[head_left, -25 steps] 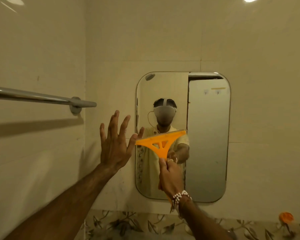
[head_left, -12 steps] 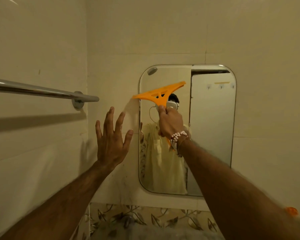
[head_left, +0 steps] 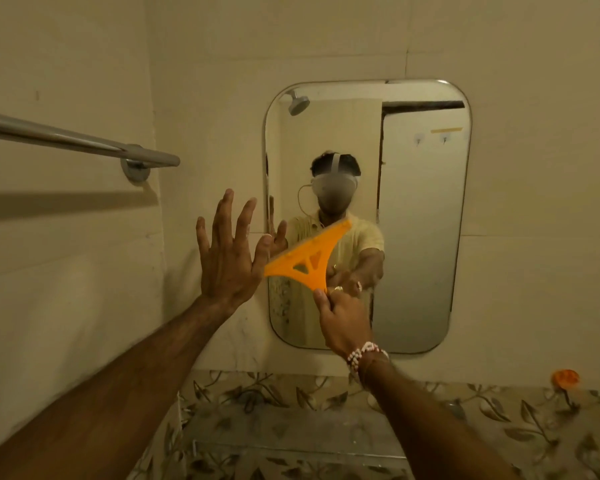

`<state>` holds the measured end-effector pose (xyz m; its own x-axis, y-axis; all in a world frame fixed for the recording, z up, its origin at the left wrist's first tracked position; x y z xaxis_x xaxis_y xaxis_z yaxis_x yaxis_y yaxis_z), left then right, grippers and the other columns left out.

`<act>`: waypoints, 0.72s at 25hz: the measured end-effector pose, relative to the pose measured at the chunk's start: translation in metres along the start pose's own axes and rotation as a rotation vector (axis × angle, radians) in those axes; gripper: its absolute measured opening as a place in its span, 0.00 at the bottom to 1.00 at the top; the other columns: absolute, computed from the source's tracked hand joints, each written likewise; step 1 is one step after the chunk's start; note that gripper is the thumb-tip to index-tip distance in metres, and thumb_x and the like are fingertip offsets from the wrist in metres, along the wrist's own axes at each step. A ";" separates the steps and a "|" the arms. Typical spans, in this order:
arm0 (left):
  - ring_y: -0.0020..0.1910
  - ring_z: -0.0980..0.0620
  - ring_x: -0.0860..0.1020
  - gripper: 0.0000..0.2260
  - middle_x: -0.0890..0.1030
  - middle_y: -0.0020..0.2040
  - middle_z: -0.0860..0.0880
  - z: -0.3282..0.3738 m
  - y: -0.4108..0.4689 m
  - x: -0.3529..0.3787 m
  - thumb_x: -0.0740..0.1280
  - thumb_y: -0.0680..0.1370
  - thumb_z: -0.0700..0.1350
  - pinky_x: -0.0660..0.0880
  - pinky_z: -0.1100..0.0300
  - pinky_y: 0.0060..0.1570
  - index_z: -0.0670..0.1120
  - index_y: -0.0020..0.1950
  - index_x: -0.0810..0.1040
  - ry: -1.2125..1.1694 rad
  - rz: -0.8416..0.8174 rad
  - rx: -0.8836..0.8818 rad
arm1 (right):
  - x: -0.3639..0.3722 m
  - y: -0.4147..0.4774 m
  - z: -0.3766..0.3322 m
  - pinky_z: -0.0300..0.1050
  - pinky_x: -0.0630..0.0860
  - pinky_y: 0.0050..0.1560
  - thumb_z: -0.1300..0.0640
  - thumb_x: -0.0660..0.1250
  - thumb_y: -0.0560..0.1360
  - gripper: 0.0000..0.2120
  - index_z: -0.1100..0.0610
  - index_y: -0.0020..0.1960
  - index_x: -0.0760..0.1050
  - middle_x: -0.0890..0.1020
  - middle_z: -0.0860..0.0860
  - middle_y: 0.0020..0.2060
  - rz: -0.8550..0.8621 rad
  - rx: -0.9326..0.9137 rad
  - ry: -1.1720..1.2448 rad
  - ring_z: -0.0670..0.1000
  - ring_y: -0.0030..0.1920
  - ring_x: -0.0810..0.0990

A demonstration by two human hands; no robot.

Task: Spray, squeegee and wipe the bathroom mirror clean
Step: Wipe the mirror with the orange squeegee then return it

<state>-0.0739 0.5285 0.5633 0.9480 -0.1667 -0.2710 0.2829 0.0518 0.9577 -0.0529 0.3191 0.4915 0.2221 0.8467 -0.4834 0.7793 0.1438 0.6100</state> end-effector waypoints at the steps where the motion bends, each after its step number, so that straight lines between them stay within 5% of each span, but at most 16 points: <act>1: 0.83 0.44 0.58 0.28 0.53 0.86 0.43 0.002 -0.003 0.001 0.52 0.85 0.60 0.49 0.33 0.79 0.51 0.84 0.61 0.006 -0.006 0.000 | 0.003 -0.010 0.011 0.43 0.67 0.32 0.45 0.58 0.82 0.20 0.50 0.33 0.69 0.73 0.47 0.27 -0.018 0.006 -0.024 0.47 0.29 0.72; 7: 0.82 0.43 0.61 0.28 0.53 0.86 0.43 0.009 -0.009 -0.004 0.53 0.85 0.60 0.49 0.34 0.79 0.50 0.83 0.62 0.025 -0.011 -0.022 | 0.002 -0.043 0.045 0.56 0.76 0.39 0.44 0.56 0.82 0.21 0.54 0.35 0.72 0.73 0.49 0.29 -0.112 0.026 -0.152 0.51 0.33 0.74; 10: 0.81 0.43 0.64 0.28 0.52 0.86 0.44 0.015 -0.006 -0.010 0.52 0.85 0.60 0.49 0.34 0.79 0.50 0.84 0.61 0.030 -0.008 -0.017 | -0.013 -0.045 0.034 0.50 0.71 0.34 0.45 0.57 0.82 0.21 0.50 0.32 0.68 0.71 0.48 0.29 -0.111 -0.001 -0.129 0.48 0.31 0.71; 14: 0.82 0.42 0.63 0.29 0.53 0.86 0.43 0.024 0.005 -0.013 0.50 0.85 0.62 0.49 0.33 0.79 0.50 0.84 0.61 -0.002 0.017 -0.007 | -0.046 0.000 -0.015 0.42 0.67 0.33 0.48 0.58 0.83 0.21 0.51 0.31 0.69 0.72 0.48 0.26 0.087 -0.055 0.104 0.47 0.27 0.69; 18: 0.83 0.43 0.58 0.29 0.54 0.86 0.43 0.034 0.006 -0.009 0.51 0.85 0.61 0.50 0.31 0.79 0.50 0.83 0.62 -0.005 0.026 -0.001 | -0.075 0.053 -0.048 0.58 0.81 0.40 0.46 0.56 0.83 0.20 0.52 0.34 0.70 0.76 0.52 0.30 0.267 0.007 0.177 0.57 0.34 0.79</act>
<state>-0.0853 0.4969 0.5751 0.9545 -0.1698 -0.2452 0.2580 0.0574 0.9644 -0.0565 0.2881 0.5898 0.3148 0.9300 -0.1900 0.7116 -0.0987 0.6957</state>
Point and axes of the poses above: each hand's wrist, its own y-axis towards the middle knuckle, its own x-axis out of the palm, z = x × y, the point moved 2 cm from there along y, towards the middle knuckle
